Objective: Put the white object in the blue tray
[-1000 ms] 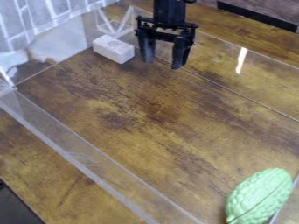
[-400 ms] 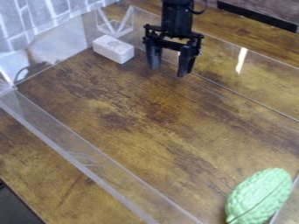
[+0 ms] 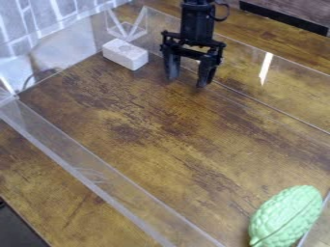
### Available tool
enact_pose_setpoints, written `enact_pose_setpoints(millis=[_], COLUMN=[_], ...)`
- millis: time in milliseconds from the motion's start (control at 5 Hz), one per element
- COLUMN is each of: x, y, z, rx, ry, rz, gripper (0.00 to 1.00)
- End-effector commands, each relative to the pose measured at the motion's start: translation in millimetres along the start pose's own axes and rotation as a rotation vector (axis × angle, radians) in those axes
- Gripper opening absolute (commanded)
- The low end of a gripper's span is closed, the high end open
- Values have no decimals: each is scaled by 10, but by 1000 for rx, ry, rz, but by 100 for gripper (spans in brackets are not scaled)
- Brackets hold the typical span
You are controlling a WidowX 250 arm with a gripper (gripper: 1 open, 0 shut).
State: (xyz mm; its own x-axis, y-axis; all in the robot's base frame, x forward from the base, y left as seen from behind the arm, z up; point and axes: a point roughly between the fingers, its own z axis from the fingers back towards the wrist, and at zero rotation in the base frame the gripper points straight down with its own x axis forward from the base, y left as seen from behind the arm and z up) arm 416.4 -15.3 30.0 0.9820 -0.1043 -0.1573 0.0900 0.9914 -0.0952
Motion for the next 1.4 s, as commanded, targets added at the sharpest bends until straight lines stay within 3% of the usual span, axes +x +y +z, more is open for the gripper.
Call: enact_pose_setpoints(millis=[0,400,600,1200], x=[137,265,307,273], y=[-27,18,30,-47], z=[287,241,212,278], rx=[17,30,37,55], ry=[-89,-95,-95,-84], rz=[-15,-10,-11,-67], gripper=[100,100,0,0])
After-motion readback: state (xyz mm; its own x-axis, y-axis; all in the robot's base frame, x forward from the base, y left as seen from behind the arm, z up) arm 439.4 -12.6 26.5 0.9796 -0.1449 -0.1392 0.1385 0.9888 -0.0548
